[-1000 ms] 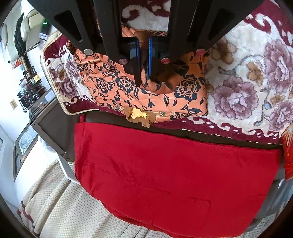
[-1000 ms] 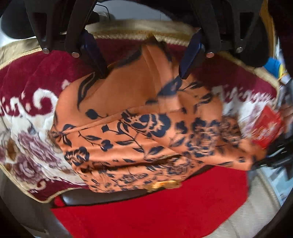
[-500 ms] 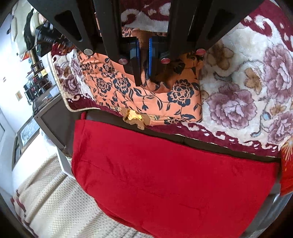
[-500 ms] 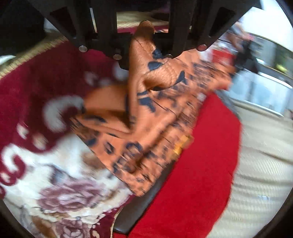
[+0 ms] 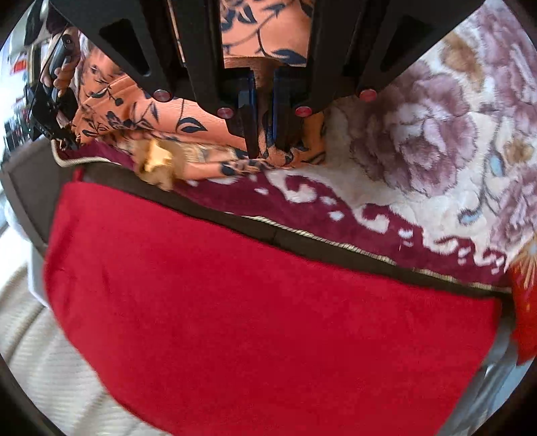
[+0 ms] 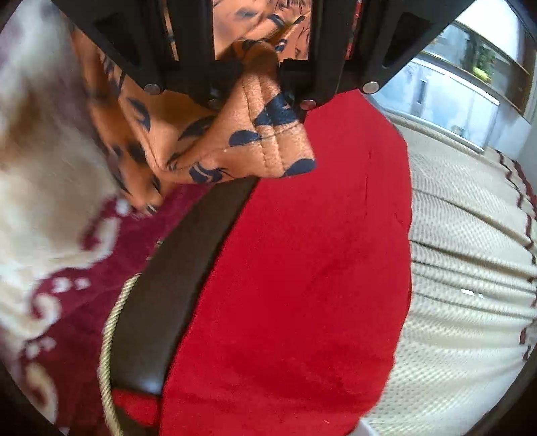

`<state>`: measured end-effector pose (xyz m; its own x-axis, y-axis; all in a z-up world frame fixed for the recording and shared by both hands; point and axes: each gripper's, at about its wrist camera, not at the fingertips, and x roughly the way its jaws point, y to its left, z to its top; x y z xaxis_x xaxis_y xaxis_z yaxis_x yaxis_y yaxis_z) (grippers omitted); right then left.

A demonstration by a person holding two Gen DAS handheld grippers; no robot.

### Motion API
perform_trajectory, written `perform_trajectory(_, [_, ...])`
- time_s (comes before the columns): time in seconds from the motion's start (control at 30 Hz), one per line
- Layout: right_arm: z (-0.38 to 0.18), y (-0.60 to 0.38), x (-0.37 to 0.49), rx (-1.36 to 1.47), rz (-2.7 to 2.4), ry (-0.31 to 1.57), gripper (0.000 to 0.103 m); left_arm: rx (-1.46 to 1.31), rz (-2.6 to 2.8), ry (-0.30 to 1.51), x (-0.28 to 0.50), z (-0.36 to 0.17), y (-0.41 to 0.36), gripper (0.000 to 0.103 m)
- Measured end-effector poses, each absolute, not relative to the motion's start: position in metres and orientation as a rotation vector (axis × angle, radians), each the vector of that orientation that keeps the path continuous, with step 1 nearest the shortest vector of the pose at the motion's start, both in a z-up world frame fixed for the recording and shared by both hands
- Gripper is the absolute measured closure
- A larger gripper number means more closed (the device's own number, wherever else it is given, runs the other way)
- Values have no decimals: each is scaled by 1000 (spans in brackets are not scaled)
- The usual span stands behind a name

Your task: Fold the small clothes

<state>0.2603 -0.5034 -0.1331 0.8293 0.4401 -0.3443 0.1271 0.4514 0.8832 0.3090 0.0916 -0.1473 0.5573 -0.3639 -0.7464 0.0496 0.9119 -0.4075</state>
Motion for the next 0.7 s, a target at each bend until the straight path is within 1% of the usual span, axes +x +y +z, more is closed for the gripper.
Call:
perform_trajectory(0.1, [-162,-506,288,1139,169,649,83,-396,-232,907,310,-160,94,96])
perform_trajectory(0.17, [-174,-512,288,1161,176,643,78,-445,-224,857,305,-167,96,94])
perform_trajectory(0.2, [-177,-514,286,1181,174,635,76,-482,-217,849,304,-171,98,90])
perform_trajectory(0.23, [-177,-520,282,1216,178,617,66,-513,-218,861,307,-172,99,80])
perform_trajectory(0.27, [-175,-526,281,1226,177,595,30,-546,-232,874,309,-172,101,74])
perform_trajectory(0.3, [-171,-529,277,1225,170,564,13,-590,-254,863,310,-169,104,64])
perform_trajectory(0.33, [-164,-531,268,1216,161,507,4,-622,-266,834,306,-166,108,56])
perform_trajectory(0.37, [-151,-533,256,1193,162,428,4,-640,-251,795,301,-160,113,49])
perform_trajectory(0.4, [-140,-531,247,1149,164,412,4,-633,-212,763,296,-155,117,32])
perform_trajectory(0.43, [-130,-527,242,1106,161,429,6,-623,-168,723,290,-148,121,25])
perform_trajectory(0.5, [-108,-501,242,957,195,508,20,-589,-101,646,277,-134,128,25])
perform_trajectory(0.53, [-97,-482,241,850,212,561,37,-565,-83,632,273,-127,128,25])
perform_trajectory(0.6, [-90,-441,239,679,237,663,40,-494,-89,637,265,-116,119,25])
perform_trajectory(0.67, [-96,-390,238,549,311,775,53,-423,-201,685,261,-113,99,25])
perform_trajectory(0.7, [-102,-367,238,484,319,830,53,-369,-266,720,258,-114,84,25])
